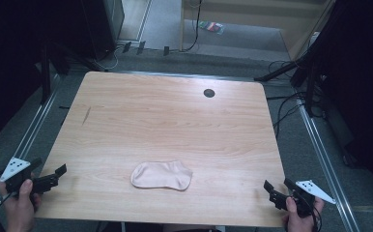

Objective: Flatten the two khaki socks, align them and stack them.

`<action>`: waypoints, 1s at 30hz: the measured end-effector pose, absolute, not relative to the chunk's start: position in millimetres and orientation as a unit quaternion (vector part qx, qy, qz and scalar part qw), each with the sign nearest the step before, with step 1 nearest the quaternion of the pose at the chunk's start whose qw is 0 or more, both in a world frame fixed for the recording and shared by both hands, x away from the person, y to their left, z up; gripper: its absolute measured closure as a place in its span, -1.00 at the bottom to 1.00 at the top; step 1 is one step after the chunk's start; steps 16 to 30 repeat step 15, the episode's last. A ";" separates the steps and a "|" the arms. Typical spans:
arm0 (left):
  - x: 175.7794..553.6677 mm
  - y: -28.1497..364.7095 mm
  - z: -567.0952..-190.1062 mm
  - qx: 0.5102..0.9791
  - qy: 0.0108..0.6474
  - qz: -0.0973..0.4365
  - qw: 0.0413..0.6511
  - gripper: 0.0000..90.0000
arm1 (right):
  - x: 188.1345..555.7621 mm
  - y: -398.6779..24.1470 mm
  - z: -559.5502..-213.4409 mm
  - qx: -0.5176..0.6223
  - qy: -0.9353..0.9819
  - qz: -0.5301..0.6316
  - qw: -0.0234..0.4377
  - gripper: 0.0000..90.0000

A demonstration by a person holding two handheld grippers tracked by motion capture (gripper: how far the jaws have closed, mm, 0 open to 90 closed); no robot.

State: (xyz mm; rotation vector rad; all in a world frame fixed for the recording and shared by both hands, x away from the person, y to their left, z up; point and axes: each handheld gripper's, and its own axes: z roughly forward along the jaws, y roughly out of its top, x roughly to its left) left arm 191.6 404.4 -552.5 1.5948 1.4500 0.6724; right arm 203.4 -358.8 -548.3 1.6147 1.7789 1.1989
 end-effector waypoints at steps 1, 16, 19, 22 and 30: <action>192.1 406.0 -552.8 0.635 0.583 0.264 0.432 -0.92 | 203.8 -358.9 -548.4 0.585 0.646 0.436 0.225 -0.69; 194.9 407.7 -553.2 0.635 0.589 0.249 0.433 -0.92 | 206.7 -358.8 -549.0 0.595 0.644 0.429 0.219 -0.70; 194.9 407.7 -553.2 0.635 0.589 0.249 0.433 -0.92 | 206.7 -358.8 -549.0 0.595 0.644 0.429 0.219 -0.70; 194.9 407.7 -553.2 0.635 0.589 0.249 0.433 -0.92 | 206.7 -358.8 -549.0 0.595 0.644 0.429 0.219 -0.70; 194.9 407.7 -553.2 0.635 0.589 0.249 0.433 -0.92 | 206.7 -358.8 -549.0 0.595 0.644 0.429 0.219 -0.70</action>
